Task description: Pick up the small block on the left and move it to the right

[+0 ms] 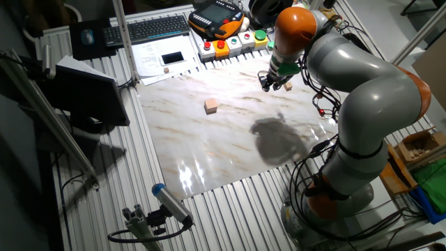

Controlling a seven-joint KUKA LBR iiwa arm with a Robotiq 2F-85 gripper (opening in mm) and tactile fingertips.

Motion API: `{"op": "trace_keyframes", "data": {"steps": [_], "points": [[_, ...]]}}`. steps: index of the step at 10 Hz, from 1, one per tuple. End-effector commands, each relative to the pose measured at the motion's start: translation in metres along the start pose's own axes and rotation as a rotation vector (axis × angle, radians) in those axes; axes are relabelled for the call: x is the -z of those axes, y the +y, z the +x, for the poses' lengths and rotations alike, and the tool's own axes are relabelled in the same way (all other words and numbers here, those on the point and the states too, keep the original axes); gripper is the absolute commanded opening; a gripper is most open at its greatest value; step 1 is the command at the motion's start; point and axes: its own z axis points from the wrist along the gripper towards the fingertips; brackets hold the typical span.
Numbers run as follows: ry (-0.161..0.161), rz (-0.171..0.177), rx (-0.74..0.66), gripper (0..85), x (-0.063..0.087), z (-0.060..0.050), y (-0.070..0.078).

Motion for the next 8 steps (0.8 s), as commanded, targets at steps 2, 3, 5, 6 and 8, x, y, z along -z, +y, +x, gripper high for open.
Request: {"op": "trace_keyframes", "data": {"steps": [2,3,5,6,8], "points": [[-0.003,-0.009,0.007,0.7,-0.008,-0.004,-0.011],[-0.002,-0.015,0.009,0.7,-0.011,-0.007,-0.018],[-0.015,-0.004,0.005,0.7,-0.017,-0.011,-0.033],[-0.023,-0.004,-0.008,0.7,-0.024,-0.012,-0.041],[-0.022,0.028,-0.037,0.7,-0.029,-0.016,-0.049]]}}
